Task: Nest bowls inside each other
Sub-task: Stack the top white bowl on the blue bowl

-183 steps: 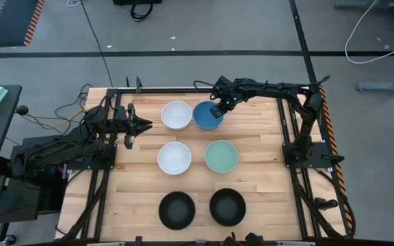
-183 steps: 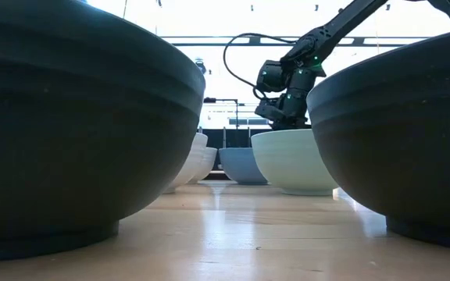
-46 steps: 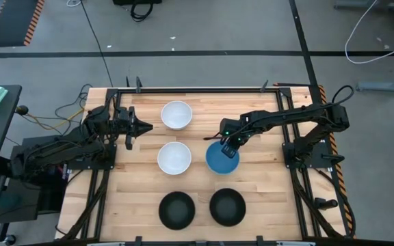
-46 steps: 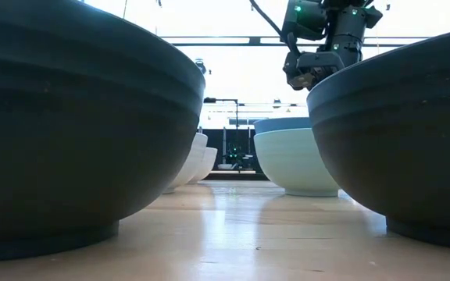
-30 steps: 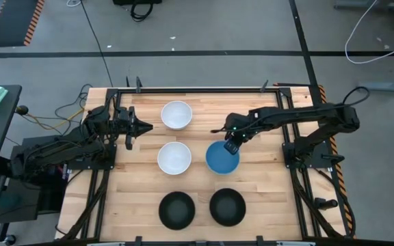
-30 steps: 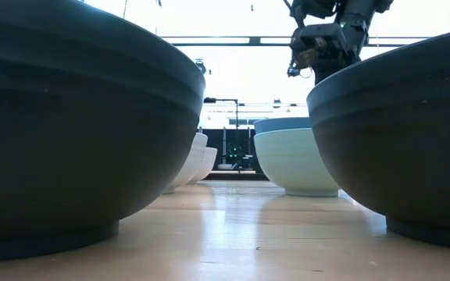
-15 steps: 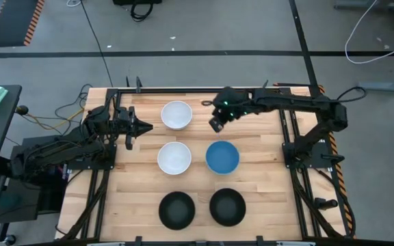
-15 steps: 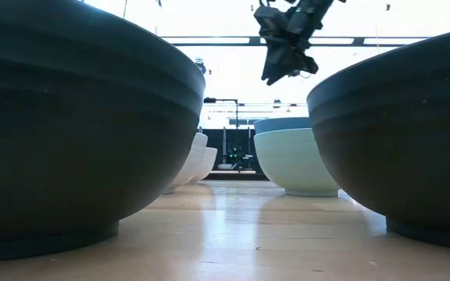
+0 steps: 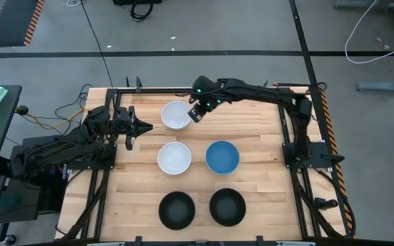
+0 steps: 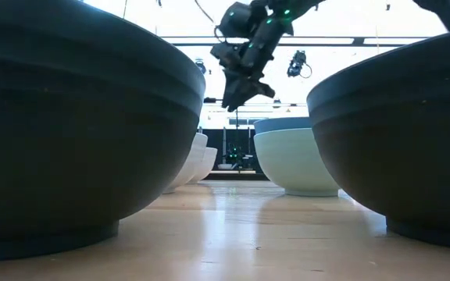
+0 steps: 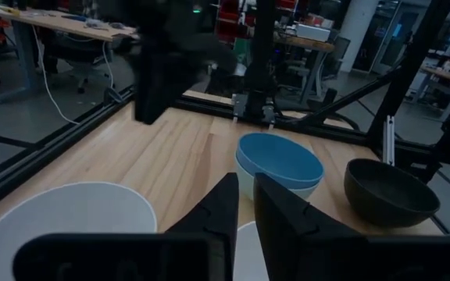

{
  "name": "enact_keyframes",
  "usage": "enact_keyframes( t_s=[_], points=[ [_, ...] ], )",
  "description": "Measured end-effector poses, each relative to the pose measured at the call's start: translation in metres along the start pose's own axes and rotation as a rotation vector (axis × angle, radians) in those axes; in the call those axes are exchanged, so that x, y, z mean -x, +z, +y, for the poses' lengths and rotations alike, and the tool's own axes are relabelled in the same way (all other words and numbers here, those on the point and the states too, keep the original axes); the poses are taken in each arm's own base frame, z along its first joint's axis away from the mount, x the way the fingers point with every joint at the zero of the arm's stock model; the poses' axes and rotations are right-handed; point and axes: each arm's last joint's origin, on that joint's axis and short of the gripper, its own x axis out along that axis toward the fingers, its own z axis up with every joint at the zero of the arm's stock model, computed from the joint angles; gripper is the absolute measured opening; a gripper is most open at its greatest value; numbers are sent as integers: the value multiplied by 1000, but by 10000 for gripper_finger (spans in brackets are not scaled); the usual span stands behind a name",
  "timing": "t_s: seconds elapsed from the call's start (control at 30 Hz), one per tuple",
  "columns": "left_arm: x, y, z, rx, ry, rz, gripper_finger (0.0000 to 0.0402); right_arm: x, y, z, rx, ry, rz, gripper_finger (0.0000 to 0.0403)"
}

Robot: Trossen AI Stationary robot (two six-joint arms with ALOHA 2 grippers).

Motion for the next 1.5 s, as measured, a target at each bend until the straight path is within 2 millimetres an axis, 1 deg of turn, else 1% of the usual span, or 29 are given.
enact_keyframes(
  t_s=[0.13,0.27,0.47,0.63,0.83,1.1,1.5],
  points=[
    [0,0,0,-2,0,0,53,-13,18,-7,-25,-10,21,98],
    [0,0,0,-2,0,0,57,-27,28,-12,-44,-20,60,98],
    [0,0,0,-2,0,0,52,-53,33,-15,-54,-2,113,98],
    [0,0,0,-1,0,0,54,-70,29,-22,-75,-21,169,98],
    [0,0,0,-1,0,1,59,-78,25,-27,-92,-41,212,98],
    [0,0,0,0,0,0,51,-79,25,-26,-110,-41,205,98],
    [0,0,0,1,0,0,58,-81,25,-20,-110,-34,191,98]
  ],
)
